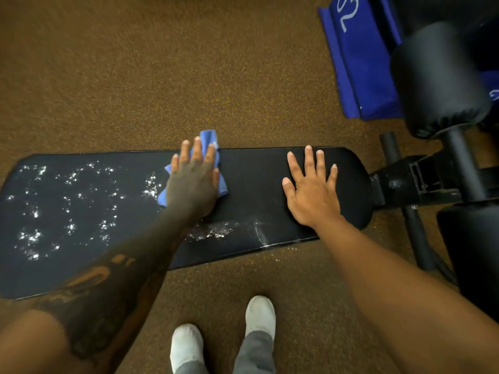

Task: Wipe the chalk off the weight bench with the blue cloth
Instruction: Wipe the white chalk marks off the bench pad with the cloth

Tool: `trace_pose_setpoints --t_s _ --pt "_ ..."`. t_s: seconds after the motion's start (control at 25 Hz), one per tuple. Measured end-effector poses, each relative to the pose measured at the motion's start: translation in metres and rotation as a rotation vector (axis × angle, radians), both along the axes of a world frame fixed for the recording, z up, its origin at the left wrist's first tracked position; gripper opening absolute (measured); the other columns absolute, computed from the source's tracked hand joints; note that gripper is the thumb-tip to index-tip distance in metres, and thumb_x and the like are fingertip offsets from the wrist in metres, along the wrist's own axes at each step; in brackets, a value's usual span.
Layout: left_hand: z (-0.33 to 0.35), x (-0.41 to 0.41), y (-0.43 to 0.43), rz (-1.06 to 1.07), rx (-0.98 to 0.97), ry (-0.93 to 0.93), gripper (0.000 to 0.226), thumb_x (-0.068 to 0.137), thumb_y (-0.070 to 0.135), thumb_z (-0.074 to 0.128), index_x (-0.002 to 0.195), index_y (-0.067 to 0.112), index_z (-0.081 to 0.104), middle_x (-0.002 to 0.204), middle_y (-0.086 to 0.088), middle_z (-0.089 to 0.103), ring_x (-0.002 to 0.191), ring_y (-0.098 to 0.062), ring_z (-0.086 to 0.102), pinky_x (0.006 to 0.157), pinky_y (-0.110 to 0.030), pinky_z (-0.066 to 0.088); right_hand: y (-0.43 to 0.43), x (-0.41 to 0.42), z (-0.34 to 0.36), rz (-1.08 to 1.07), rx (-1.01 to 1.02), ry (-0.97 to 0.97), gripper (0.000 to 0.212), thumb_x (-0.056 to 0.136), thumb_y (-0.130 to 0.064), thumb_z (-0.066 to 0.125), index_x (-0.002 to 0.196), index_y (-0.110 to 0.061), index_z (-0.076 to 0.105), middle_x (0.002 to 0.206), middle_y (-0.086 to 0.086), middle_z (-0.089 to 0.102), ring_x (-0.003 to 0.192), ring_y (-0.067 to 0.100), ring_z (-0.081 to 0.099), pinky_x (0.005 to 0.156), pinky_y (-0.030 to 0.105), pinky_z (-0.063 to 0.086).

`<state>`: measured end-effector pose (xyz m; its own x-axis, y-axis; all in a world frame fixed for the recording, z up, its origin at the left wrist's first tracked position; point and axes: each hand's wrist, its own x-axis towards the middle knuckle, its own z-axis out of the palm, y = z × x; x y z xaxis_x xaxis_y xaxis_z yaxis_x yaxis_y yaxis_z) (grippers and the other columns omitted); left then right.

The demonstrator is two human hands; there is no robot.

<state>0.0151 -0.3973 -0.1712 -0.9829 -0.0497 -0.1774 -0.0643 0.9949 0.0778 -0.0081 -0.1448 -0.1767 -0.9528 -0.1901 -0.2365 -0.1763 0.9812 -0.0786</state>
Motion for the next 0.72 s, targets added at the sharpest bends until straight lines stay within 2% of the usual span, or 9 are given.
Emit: trace_pose_setpoints --t_s 0.16,0.32,0.4,0.48,0.56,0.64,0.72 --pt "0.004 0.048 -0.001 0.007 0.081 0.025 0.053 0.1 0.027 0.034 0.15 0.01 0.027 0.159 -0.017 0.022 0.147 -0.04 0.013 0.115 -0.056 0.021 0.0 -0.001 0.0 -0.011 -0.042 -0.015 0.055 0.1 -0.044 0.019 0.152 -0.033 0.003 0.162 0.006 -0.007 0.147 0.028 -0.013 0.116 0.058 -0.002" --pt "0.004 0.08 0.069 -0.248 0.11 -0.008 0.054 0.098 0.03 0.03 0.15 0.014 0.03 0.16 -0.012 0.022 0.148 -0.035 0.014 0.117 -0.052 0.02 0.005 -0.004 -0.002 -0.042 -0.135 -0.016 0.054 0.102 -0.034 0.024 0.153 -0.023 0.008 0.162 0.002 -0.003 0.147 0.023 -0.01 0.117 0.053 -0.003" --pt "0.002 0.068 0.086 -0.322 0.085 -0.027 0.054 0.1 0.031 0.025 0.151 0.014 0.026 0.161 -0.012 0.017 0.149 -0.033 0.013 0.118 -0.049 0.017 0.011 -0.007 -0.001 -0.041 -0.188 -0.002 0.053 0.103 -0.026 0.027 0.153 -0.018 0.013 0.162 0.001 0.003 0.148 0.02 -0.004 0.118 0.049 0.0" --pt "0.002 0.045 0.074 -0.297 0.023 -0.041 0.058 0.099 0.032 0.03 0.152 0.014 0.018 0.162 -0.015 0.014 0.149 -0.033 0.012 0.119 -0.049 0.016 0.019 -0.01 0.0 -0.011 -0.198 0.017 0.051 0.103 -0.024 0.028 0.152 -0.017 0.017 0.162 0.002 0.008 0.148 0.019 0.0 0.119 0.046 0.003" --pt "0.004 0.028 0.049 -0.134 0.012 -0.035 0.059 0.098 0.028 0.034 0.152 0.012 0.017 0.16 -0.019 0.016 0.147 -0.036 0.015 0.117 -0.05 0.018 0.022 -0.01 0.0 0.004 -0.187 0.031 0.05 0.103 -0.024 0.027 0.152 -0.018 0.017 0.162 0.001 0.008 0.148 0.019 0.0 0.119 0.043 0.003" --pt "0.005 0.035 0.034 -0.014 0.022 -0.012 0.056 0.099 0.025 0.03 0.152 0.008 0.02 0.159 -0.022 0.018 0.147 -0.037 0.017 0.117 -0.05 0.02 0.023 -0.009 -0.002 0.006 -0.185 0.038 0.051 0.103 -0.025 0.027 0.152 -0.019 0.016 0.162 0.001 0.008 0.148 0.019 -0.001 0.119 0.043 0.001" --pt "0.006 0.062 0.041 -0.015 0.044 -0.01 0.055 0.1 0.026 0.026 0.151 0.007 0.021 0.16 -0.021 0.015 0.148 -0.037 0.013 0.118 -0.049 0.018 0.023 -0.009 -0.002 0.008 -0.199 0.036 0.051 0.103 -0.025 0.026 0.152 -0.019 0.016 0.162 0.001 0.008 0.148 0.018 -0.001 0.119 0.043 0.0"
